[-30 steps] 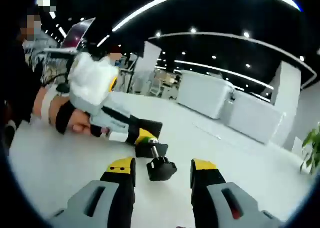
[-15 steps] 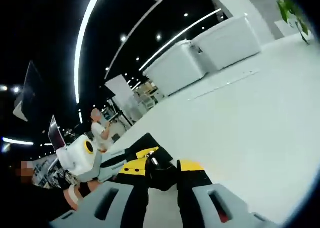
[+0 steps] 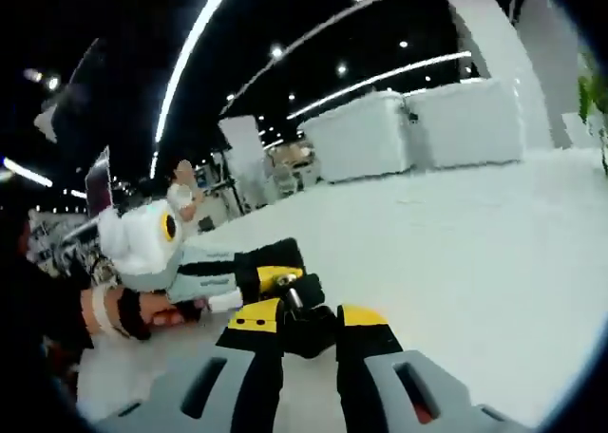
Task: Clamp the fixed fixture on the desktop, loosen the retaining clip, secure it to the edge of the desk, and tighten the retaining clip.
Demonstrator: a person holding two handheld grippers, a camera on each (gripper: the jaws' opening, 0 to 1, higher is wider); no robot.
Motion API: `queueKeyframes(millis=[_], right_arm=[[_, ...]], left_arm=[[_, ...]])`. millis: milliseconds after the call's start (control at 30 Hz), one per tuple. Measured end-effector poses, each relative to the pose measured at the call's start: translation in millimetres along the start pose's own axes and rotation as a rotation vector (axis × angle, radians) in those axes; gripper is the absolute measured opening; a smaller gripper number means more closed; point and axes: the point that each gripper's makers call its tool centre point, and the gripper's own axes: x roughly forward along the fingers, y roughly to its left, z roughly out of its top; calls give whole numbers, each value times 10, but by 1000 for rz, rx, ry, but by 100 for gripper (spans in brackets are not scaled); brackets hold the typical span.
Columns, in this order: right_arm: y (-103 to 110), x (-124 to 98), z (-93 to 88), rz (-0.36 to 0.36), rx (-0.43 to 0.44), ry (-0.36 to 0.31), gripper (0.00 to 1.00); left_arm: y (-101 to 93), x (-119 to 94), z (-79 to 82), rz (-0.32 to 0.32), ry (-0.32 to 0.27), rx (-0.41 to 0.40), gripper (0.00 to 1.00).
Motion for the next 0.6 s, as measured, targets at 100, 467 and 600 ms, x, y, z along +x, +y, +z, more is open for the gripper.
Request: queueKeyframes(millis=[100, 467, 600], right_arm=[[31, 8, 42, -29, -209, -16, 18], [263, -34, 54, -124, -1021, -69, 18], [242, -46, 54, -138, -982, -64, 19]], left_arm=[[-21, -17, 13, -1, -1, -1, 6], [15, 38, 9, 4, 8, -1, 6], [17, 28, 20, 7, 6, 1, 6]])
